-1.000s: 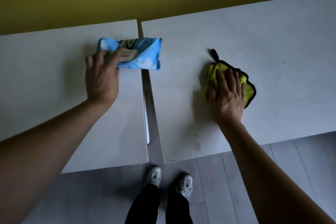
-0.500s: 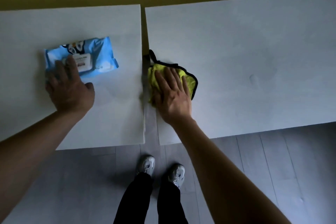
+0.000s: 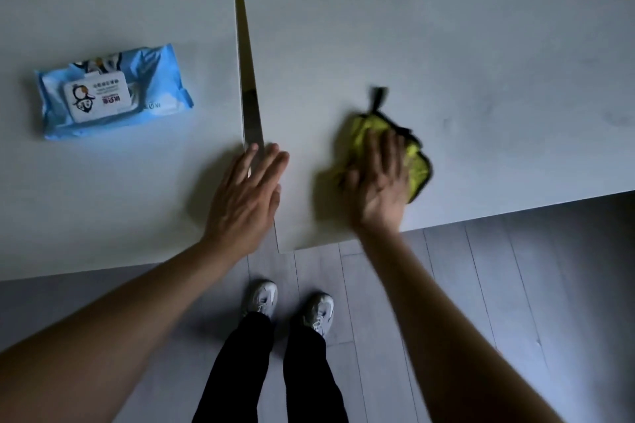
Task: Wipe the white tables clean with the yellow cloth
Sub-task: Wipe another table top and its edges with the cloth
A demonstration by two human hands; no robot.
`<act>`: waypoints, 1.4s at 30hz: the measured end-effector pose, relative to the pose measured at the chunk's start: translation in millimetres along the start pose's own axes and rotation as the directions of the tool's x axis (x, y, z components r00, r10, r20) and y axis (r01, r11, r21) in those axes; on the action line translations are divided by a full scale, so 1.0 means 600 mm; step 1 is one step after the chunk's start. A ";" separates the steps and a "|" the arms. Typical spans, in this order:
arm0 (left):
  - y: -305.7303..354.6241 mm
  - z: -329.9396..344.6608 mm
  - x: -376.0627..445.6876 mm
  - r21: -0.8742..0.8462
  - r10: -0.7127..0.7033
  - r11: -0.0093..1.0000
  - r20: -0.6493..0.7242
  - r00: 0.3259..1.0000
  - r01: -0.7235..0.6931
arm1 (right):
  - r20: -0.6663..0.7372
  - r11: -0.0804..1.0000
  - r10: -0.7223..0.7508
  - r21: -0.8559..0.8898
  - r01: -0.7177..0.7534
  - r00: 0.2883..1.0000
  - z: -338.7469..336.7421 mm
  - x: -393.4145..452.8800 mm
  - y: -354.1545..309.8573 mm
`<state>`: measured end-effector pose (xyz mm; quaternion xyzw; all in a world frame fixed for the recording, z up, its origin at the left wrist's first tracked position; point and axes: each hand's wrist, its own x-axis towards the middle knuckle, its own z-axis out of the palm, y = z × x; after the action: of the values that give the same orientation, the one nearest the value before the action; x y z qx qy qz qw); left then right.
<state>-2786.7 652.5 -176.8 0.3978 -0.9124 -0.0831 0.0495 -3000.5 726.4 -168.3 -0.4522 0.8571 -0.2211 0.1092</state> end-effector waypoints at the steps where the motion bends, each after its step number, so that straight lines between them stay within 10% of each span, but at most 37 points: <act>1: -0.004 0.001 0.000 -0.041 -0.006 0.999 -0.009 1.000 0.005 | 0.029 0.998 -0.065 0.017 0.064 0.997 0.015 -0.027 -0.029; 9: -0.010 -0.006 0.000 -0.105 -0.023 0.994 -0.021 1.000 0.021 | 0.100 0.965 -0.261 0.051 0.257 0.960 0.036 -0.084 -0.061; 19: 0.019 -0.006 -0.004 -0.090 -0.094 0.992 -0.017 0.995 0.093 | -0.178 0.973 0.218 -0.032 -0.227 0.960 -0.060 -0.012 0.128; 27: 0.030 -0.022 0.006 -0.079 -0.132 0.988 -0.004 0.991 0.131 | 0.056 0.970 -0.243 0.009 0.243 0.968 0.052 -0.129 -0.078; 42: 0.094 -0.030 0.051 -0.057 -0.187 0.981 -0.023 0.982 0.186 | 0.165 0.839 -0.529 -0.044 0.542 0.833 -0.023 -0.015 0.077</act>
<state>-2845.2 665.9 -147.7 0.4812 -0.8677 -0.1065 0.0652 -3034.0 760.5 -178.1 -0.6933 0.6949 -0.1710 0.0854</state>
